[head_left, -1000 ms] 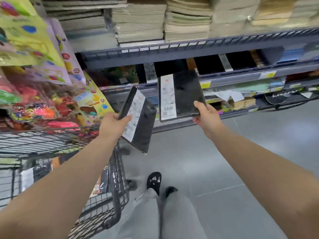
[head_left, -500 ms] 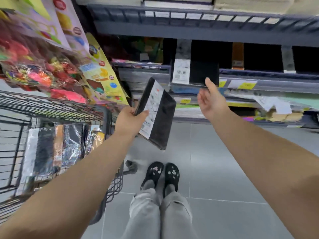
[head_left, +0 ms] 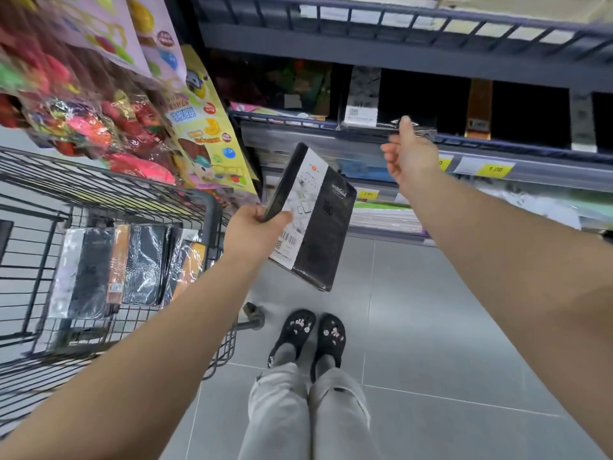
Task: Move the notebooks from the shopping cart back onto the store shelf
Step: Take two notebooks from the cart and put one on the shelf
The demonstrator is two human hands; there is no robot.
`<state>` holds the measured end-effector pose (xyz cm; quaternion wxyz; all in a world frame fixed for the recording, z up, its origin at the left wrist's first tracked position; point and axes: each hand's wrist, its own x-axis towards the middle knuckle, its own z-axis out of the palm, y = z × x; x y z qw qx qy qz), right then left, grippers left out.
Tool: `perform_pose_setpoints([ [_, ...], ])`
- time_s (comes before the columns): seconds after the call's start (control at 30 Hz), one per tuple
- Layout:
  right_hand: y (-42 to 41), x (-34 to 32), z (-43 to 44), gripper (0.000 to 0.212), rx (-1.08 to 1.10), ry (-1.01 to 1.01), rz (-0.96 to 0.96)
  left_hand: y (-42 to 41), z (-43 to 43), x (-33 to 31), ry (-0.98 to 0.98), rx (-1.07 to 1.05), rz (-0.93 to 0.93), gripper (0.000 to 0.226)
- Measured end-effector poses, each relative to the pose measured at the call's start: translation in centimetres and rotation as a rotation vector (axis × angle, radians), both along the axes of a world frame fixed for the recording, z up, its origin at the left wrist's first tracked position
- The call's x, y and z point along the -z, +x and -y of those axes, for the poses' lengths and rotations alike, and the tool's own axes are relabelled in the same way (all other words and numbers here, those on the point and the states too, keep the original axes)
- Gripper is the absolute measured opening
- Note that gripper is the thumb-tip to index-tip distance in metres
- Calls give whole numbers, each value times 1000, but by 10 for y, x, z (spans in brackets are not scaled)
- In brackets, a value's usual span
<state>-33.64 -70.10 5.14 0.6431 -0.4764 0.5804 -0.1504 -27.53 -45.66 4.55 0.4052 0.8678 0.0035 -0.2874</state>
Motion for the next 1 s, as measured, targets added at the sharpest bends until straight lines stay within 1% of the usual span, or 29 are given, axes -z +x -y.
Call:
perform_pose_setpoints([
  [0.13, -15, -1, -11, 45, -29, -47, -78, -4, -9, -5, -109, -45, -8, 43],
  [0.2, -31, -2, -20, 44, -108, -87, -112, -6, -16, -8, -154, -71, -42, 48],
  [0.3, -59, -6, -39, 44, -285, -138, -150, -11, -25, -15, -234, -132, -160, 42],
  [0.33, -68, -10, -47, 43, -341, -134, -160, -13, -27, -20, -243, -145, -188, 43],
  [0.4, -86, -20, -62, 37, -443, -61, -160, -16, -28, -30, -268, -163, -226, 44],
  [0.5, -105, -36, -80, 30, -539, 134, -120, -24, -24, -49, -310, -175, -254, 46],
  [0.53, -109, -42, -83, 29, -544, 160, -93, -26, -20, -53, -325, -177, -251, 47],
  [0.63, -117, -60, -87, 21, -537, 112, -59, -35, -6, -63, -350, -190, -241, 47],
  [0.73, -126, -74, -89, 25, -574, 143, -49, -45, 17, -69, -423, -225, -290, 43],
  [0.8, -131, -79, -90, 26, -610, 184, -60, -47, 35, -70, -424, -230, -307, 39],
  [0.9, -129, -80, -77, 27, -487, 208, -10, -42, 61, -66, -443, -227, -380, 32],
  [1.0, -114, -79, -53, 26, -404, 208, 36, -30, 86, -65, -466, -180, -431, 15],
])
